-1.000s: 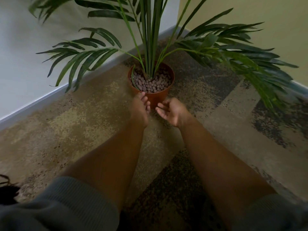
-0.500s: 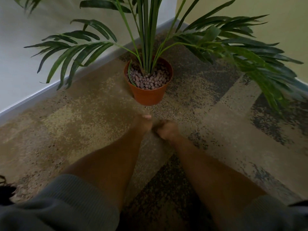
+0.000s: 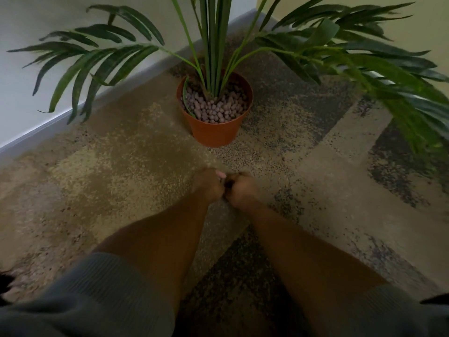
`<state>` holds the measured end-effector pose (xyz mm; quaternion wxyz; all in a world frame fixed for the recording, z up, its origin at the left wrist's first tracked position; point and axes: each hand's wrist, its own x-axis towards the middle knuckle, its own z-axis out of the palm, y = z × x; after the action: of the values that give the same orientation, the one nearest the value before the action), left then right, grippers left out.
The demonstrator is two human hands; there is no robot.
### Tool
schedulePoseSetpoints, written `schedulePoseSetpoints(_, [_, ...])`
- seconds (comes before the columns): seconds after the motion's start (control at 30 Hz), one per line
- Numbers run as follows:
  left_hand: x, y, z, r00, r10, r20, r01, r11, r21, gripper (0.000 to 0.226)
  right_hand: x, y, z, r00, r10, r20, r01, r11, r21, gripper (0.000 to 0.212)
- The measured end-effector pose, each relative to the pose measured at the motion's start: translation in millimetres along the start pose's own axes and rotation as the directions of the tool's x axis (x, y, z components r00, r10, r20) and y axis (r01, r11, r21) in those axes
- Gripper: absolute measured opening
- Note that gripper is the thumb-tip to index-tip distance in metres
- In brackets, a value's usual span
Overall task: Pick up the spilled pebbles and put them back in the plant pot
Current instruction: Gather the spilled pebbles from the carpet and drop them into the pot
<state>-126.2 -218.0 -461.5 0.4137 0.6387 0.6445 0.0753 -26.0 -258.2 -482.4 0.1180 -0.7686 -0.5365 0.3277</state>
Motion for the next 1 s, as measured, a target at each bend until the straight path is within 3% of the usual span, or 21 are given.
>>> schedulePoseSetpoints(0.13, [-1.1,0.6,1.6,1.000,0.012,-0.019,-0.011,0.999,0.040,0.014,1.1,-2.9,-3.8,0.998,-0.051,-0.019,0.052,0.998,0.027,0.016])
schedulePoseSetpoints(0.3, [-3.1,0.5,1.8,0.999,0.010,-0.047,-0.006,0.996,0.085,0.013,2.0,-4.6,-8.1,1.000,-0.001,-0.019,0.001,0.999,0.035,0.010])
schedulePoseSetpoints(0.4, [-3.0,0.5,1.9,0.996,-0.065,-0.065,0.064,0.998,-0.021,0.015,0.7,-8.0,-15.1,0.994,0.106,0.001,-0.104,0.973,0.206,0.005])
schedulePoseSetpoints(0.47, [-2.4,4.0,-1.2,0.984,-0.171,-0.043,0.159,0.969,-0.191,0.022,1.7,-12.1,-22.4,0.969,0.243,0.043,-0.241,0.892,0.382,0.011])
schedulePoseSetpoints(0.5, [-1.7,6.6,-3.7,0.969,-0.246,0.013,0.234,0.905,-0.356,0.025,2.2,-14.4,-26.3,0.947,0.305,0.101,-0.312,0.798,0.515,0.014])
schedulePoseSetpoints(0.57, [-5.1,15.2,-10.2,0.926,-0.321,0.199,0.361,0.596,-0.717,0.025,-1.5,-24.3,-38.6,0.899,0.341,0.275,-0.422,0.508,0.750,0.020])
schedulePoseSetpoints(0.63, [-10.7,23.7,-21.4,0.911,-0.308,0.274,0.368,0.307,-0.878,0.026,-4.1,-31.4,-51.0,0.883,0.292,0.366,-0.442,0.262,0.858,0.026])
schedulePoseSetpoints(0.7, [-11.2,29.0,-30.6,0.915,-0.302,0.266,0.325,0.164,-0.931,0.022,-4.3,-37.8,-59.6,0.883,0.244,0.401,-0.437,0.114,0.892,0.025])
schedulePoseSetpoints(0.77, [-11.9,34.7,-36.1,0.913,-0.308,0.268,0.321,0.136,-0.937,0.018,-3.6,-45.0,-65.8,0.883,0.238,0.404,-0.430,0.069,0.900,0.024])
schedulePoseSetpoints(0.9, [-11.6,43.9,-43.2,0.897,-0.354,0.266,0.353,0.206,-0.913,0.022,-1.8,-57.3,-79.7,0.892,0.261,0.370,-0.411,0.127,0.903,0.018])
schedulePoseSetpoints(1.0, [-17.6,50.8,-52.6,0.900,-0.340,0.273,0.348,0.179,-0.920,0.032,-3.1,-67.0,-94.1,0.901,0.266,0.342,-0.381,0.113,0.917,0.018])
